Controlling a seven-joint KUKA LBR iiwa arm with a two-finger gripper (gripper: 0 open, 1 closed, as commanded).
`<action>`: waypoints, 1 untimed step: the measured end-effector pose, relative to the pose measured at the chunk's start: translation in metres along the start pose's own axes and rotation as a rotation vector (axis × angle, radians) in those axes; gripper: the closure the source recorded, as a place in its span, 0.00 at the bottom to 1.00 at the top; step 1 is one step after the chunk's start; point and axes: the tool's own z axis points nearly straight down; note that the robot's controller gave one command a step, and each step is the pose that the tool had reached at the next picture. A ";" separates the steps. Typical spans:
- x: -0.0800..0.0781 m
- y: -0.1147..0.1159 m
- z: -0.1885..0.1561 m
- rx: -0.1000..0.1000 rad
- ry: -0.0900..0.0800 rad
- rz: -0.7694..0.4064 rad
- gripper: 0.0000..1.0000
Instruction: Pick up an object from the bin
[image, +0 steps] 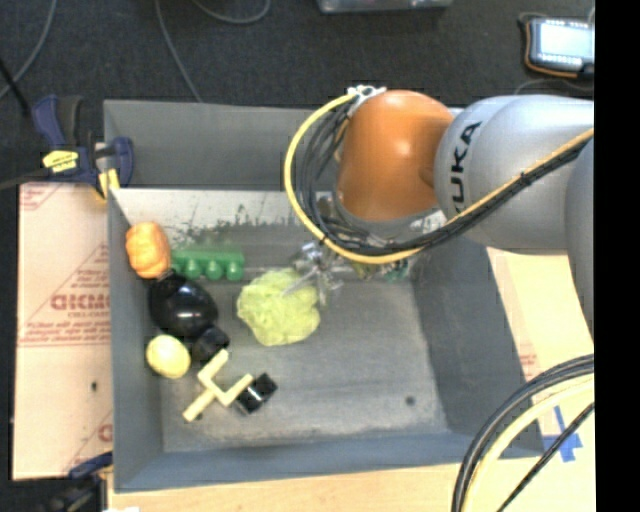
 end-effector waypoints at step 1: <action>-0.002 0.007 0.041 0.003 -0.010 0.045 1.00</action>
Offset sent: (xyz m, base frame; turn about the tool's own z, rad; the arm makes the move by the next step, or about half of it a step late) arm 0.0125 0.0084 0.0563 0.1138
